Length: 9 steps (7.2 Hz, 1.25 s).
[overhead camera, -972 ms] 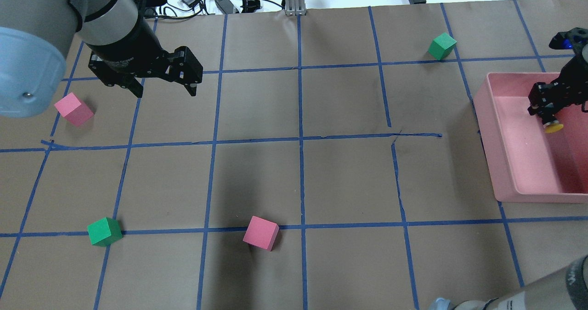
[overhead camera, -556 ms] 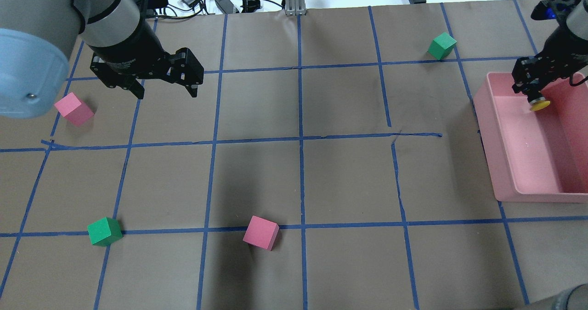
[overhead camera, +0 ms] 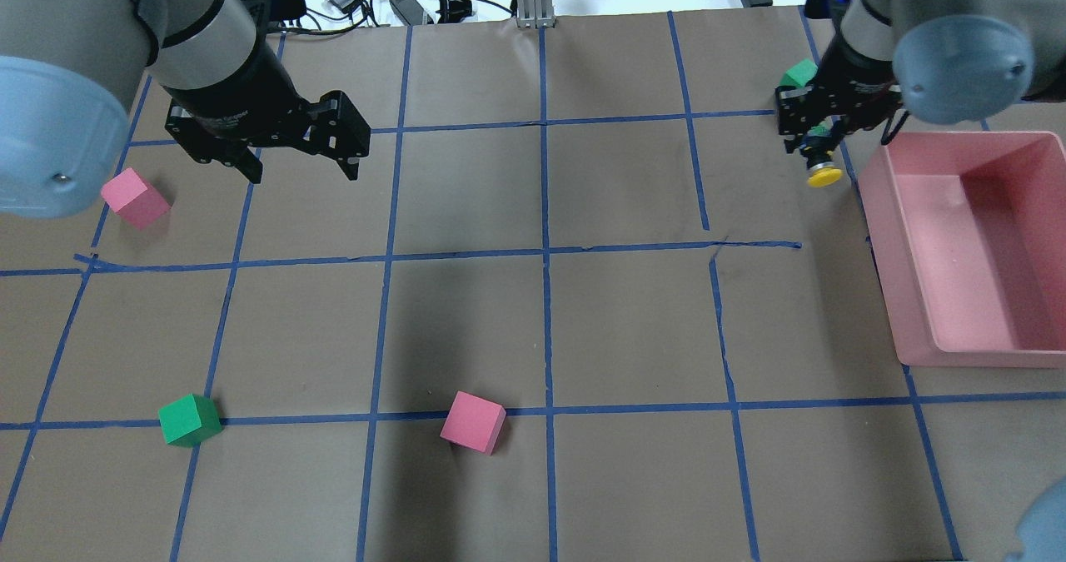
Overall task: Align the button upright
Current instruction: 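Lift the button out of the tray and carry it toward table center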
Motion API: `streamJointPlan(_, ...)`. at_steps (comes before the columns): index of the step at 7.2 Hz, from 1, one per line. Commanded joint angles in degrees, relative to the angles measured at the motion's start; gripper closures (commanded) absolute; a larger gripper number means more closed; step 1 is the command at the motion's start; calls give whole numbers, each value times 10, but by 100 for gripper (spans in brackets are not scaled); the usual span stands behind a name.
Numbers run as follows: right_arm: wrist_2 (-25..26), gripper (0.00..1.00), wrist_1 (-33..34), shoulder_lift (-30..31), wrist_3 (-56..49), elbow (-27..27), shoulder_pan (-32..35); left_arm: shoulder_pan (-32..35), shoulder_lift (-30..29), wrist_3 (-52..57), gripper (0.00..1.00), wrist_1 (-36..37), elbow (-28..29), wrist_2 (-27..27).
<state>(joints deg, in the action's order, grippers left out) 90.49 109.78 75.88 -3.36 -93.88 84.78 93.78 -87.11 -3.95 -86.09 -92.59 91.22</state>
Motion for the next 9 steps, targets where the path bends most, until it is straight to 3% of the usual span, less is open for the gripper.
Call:
streamJointPlan(1, 0, 100, 62, -33, 154, 0, 117, 0, -1, 0, 0, -1, -1, 0)
streamJointPlan(3, 9, 100, 120, -90, 215, 0, 205, 0, 0, 0, 0, -2, -1, 0)
streamJointPlan(6, 21, 100, 166, -143, 284, 0, 281, 0, -1, 0, 0, -3, -1, -1)
streamJointPlan(9, 14, 100, 176, -167, 288, 0, 289, 3, 0, 4, 0, -4, -3, 0)
